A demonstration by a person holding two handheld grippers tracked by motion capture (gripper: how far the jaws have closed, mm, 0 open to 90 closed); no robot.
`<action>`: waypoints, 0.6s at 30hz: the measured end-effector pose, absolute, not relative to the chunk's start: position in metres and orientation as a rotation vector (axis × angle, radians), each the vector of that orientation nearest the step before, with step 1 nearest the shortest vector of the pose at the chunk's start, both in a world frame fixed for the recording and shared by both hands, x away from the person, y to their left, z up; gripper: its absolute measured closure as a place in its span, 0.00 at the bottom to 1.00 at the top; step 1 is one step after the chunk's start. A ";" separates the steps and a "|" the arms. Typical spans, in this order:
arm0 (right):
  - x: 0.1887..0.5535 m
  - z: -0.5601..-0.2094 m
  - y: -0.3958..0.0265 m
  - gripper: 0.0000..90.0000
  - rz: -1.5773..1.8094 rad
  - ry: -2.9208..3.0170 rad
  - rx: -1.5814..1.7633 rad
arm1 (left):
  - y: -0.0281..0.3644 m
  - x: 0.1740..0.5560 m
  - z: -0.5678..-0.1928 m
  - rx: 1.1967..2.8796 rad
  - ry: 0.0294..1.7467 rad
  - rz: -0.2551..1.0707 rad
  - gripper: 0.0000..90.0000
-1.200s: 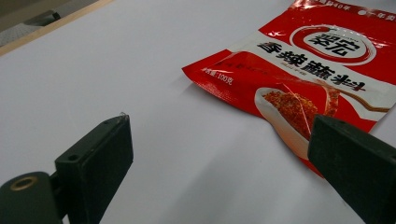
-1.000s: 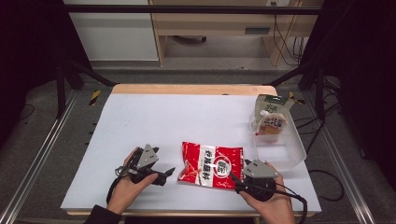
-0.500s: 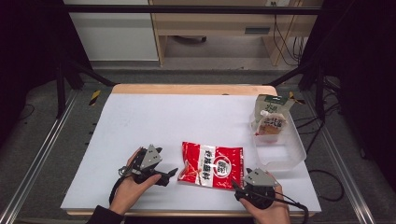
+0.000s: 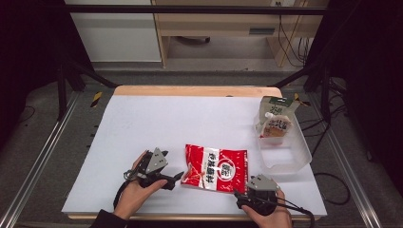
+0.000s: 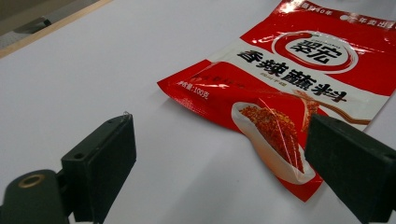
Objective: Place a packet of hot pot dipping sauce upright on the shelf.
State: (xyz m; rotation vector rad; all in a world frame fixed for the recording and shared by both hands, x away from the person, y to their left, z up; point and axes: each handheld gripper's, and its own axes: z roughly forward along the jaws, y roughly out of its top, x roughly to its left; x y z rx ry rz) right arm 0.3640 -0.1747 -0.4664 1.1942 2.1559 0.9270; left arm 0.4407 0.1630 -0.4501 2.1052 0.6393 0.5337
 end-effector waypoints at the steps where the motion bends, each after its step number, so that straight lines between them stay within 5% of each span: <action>1: 0.364 -0.467 -0.175 0.27 0.922 2.162 1.198 | 0.162 0.440 -0.450 2.110 0.635 0.533 0.11; 18: 0.372 -0.477 -0.176 0.24 0.920 2.236 1.277 | 0.141 0.434 -0.459 2.190 0.560 0.443 0.36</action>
